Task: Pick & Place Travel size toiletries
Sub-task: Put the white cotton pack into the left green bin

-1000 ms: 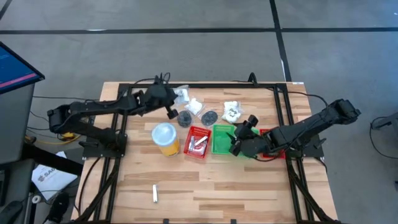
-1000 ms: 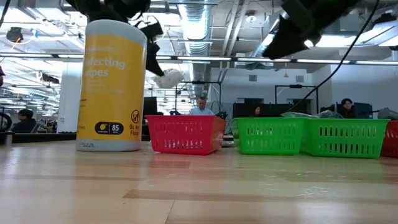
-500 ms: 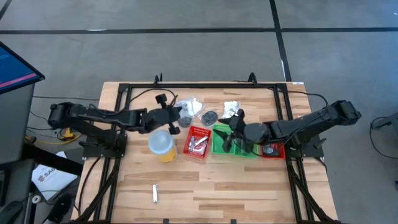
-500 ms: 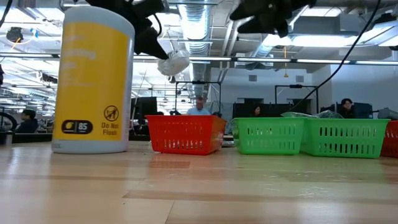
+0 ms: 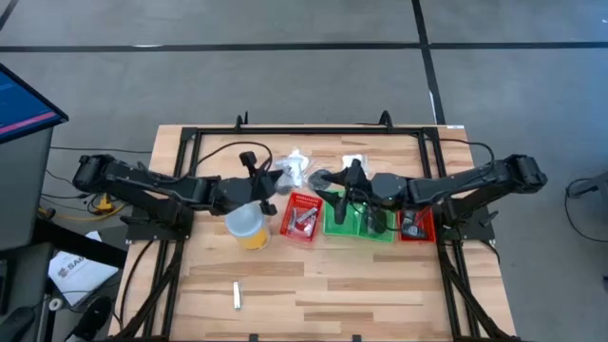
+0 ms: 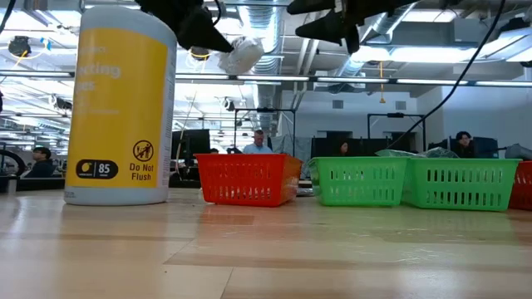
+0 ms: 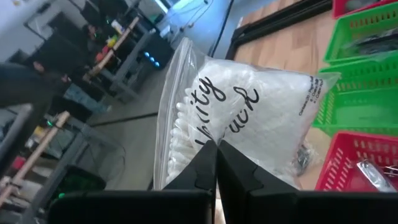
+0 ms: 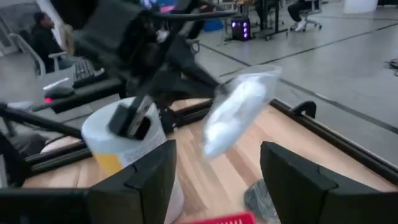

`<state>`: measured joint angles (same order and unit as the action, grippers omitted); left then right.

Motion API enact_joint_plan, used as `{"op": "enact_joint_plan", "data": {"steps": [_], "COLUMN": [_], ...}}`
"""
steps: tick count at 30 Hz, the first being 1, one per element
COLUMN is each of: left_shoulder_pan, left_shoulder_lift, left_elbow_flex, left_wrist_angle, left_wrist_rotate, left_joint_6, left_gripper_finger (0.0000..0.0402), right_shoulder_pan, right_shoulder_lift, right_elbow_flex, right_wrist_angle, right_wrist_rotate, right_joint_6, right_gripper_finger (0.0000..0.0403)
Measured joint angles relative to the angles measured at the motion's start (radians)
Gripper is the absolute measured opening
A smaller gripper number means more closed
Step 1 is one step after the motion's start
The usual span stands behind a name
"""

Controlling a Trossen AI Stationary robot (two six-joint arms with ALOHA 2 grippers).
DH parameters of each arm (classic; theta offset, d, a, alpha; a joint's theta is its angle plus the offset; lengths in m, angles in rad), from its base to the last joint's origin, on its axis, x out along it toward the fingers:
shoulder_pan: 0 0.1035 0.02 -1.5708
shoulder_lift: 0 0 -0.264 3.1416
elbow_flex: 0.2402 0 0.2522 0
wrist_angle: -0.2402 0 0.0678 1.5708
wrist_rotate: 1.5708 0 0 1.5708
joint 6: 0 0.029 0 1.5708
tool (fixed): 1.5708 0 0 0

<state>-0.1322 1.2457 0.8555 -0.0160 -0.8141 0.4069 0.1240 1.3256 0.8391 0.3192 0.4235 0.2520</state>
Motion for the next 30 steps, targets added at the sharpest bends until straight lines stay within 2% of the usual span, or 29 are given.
{"op": "enact_joint_plan", "data": {"steps": [6,9,12,17,27,30], "left_shoulder_pan": [-0.068,-0.095,-0.104,-0.104,-0.103,-0.101], "left_shoulder_lift": [0.000,0.000,0.000,0.005,0.160,0.198], "left_elbow_flex": [0.000,0.000,0.000,0.000,0.071,0.111], "left_wrist_angle": [0.061,0.098,0.126,0.151,0.213,0.218], "left_wrist_rotate": [-0.028,-0.028,-0.028,-0.028,-0.021,-0.060], "left_joint_6": [0.047,0.083,0.087,0.086,0.136,0.147], "left_gripper_finger": [0.0000,0.0000,0.0000,0.0000,0.0000,0.0000], "right_shoulder_pan": [-0.047,-0.065,-0.069,-0.065,-0.065,-0.065], "right_shoulder_lift": [0.018,0.018,0.018,0.018,0.018,0.018], "right_elbow_flex": [0.000,0.000,0.000,0.000,0.001,0.001], "right_wrist_angle": [0.097,0.142,0.188,0.192,0.182,0.167], "right_wrist_rotate": [-0.011,-0.062,-0.117,-0.132,-0.132,-0.132], "right_joint_6": [0.000,0.002,0.002,0.002,0.002,0.002], "right_gripper_finger": [0.0221,0.0221,0.0221,0.0221,0.0221,0.0218]}}
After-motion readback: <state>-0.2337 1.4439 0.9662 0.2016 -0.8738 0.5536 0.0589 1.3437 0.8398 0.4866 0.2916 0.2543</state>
